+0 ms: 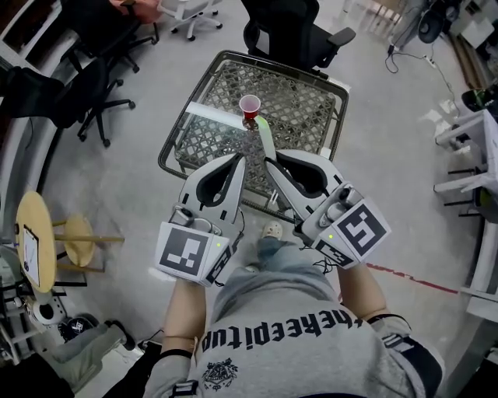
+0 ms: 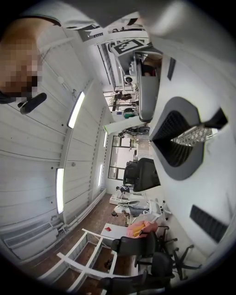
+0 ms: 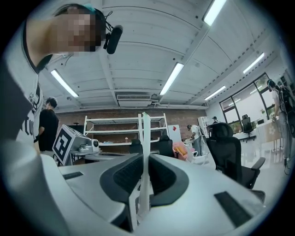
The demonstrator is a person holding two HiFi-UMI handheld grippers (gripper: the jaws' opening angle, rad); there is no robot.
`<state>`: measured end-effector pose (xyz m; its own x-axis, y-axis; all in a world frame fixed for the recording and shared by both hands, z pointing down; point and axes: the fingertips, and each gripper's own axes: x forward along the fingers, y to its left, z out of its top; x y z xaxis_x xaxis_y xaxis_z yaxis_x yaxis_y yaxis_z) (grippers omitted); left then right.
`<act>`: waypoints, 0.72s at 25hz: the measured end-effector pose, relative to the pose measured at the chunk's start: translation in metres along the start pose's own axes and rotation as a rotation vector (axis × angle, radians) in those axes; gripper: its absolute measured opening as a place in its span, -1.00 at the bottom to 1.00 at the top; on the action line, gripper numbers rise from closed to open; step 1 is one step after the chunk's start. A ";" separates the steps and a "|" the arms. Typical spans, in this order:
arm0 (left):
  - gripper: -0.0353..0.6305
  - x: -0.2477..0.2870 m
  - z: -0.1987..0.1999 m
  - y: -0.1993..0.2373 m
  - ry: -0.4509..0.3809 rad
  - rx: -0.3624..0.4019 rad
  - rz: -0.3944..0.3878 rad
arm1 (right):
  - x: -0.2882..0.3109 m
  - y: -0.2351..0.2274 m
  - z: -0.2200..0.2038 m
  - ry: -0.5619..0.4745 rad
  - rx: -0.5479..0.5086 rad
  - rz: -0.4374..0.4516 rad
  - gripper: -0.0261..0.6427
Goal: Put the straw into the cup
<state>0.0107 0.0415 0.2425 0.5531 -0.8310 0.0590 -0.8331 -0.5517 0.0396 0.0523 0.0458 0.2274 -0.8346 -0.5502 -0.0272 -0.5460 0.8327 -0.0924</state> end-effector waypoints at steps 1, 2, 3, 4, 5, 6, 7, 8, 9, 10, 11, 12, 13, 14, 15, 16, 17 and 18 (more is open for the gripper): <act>-0.84 0.006 0.001 0.001 0.000 0.002 0.002 | 0.001 -0.006 0.000 -0.002 0.001 0.004 -0.76; -0.84 0.012 0.001 0.002 -0.001 0.003 0.005 | 0.003 -0.012 0.001 -0.003 0.002 0.008 -0.76; -0.84 0.018 0.002 0.003 -0.001 0.005 0.007 | 0.003 -0.017 0.002 -0.004 0.003 0.012 -0.76; -0.84 0.023 0.003 0.003 -0.002 0.006 0.010 | 0.004 -0.022 0.003 -0.006 0.004 0.017 -0.76; -0.84 0.028 0.004 0.003 -0.003 0.008 0.012 | 0.004 -0.027 0.004 -0.009 0.005 0.022 -0.76; -0.84 0.033 0.005 0.002 -0.003 0.009 0.014 | 0.005 -0.031 0.005 -0.012 0.007 0.028 -0.76; -0.84 0.037 0.005 0.002 -0.004 0.010 0.016 | 0.005 -0.035 0.005 -0.015 0.008 0.033 -0.76; -0.84 0.041 0.005 0.002 -0.005 0.010 0.019 | 0.006 -0.039 0.005 -0.017 0.009 0.038 -0.76; -0.84 0.044 0.004 0.002 -0.004 0.009 0.021 | 0.007 -0.043 0.004 -0.018 0.010 0.041 -0.76; -0.84 0.047 0.002 0.003 -0.001 0.007 0.022 | 0.008 -0.046 0.003 -0.019 0.013 0.044 -0.76; -0.84 0.048 -0.001 0.004 0.003 0.004 0.021 | 0.009 -0.048 0.001 -0.020 0.017 0.046 -0.76; -0.84 0.050 -0.003 0.005 0.009 0.001 0.019 | 0.010 -0.050 -0.001 -0.020 0.024 0.047 -0.76; -0.84 0.051 -0.006 0.006 0.015 -0.003 0.017 | 0.011 -0.051 -0.003 -0.020 0.029 0.048 -0.76; -0.84 0.053 -0.007 0.008 0.018 -0.007 0.015 | 0.012 -0.053 -0.004 -0.019 0.033 0.047 -0.76; -0.84 0.056 -0.008 0.010 0.019 -0.010 0.015 | 0.014 -0.055 -0.005 -0.018 0.035 0.045 -0.76; -0.84 0.058 -0.008 0.012 0.019 -0.013 0.014 | 0.015 -0.058 -0.006 -0.017 0.037 0.042 -0.76; -0.84 0.061 -0.008 0.014 0.019 -0.015 0.012 | 0.017 -0.061 -0.006 -0.017 0.038 0.039 -0.76; -0.84 0.062 -0.008 0.015 0.020 -0.017 0.008 | 0.018 -0.062 -0.005 -0.018 0.040 0.033 -0.76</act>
<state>0.0324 -0.0182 0.2551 0.5466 -0.8336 0.0795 -0.8374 -0.5436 0.0565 0.0706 -0.0158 0.2380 -0.8506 -0.5235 -0.0484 -0.5142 0.8476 -0.1311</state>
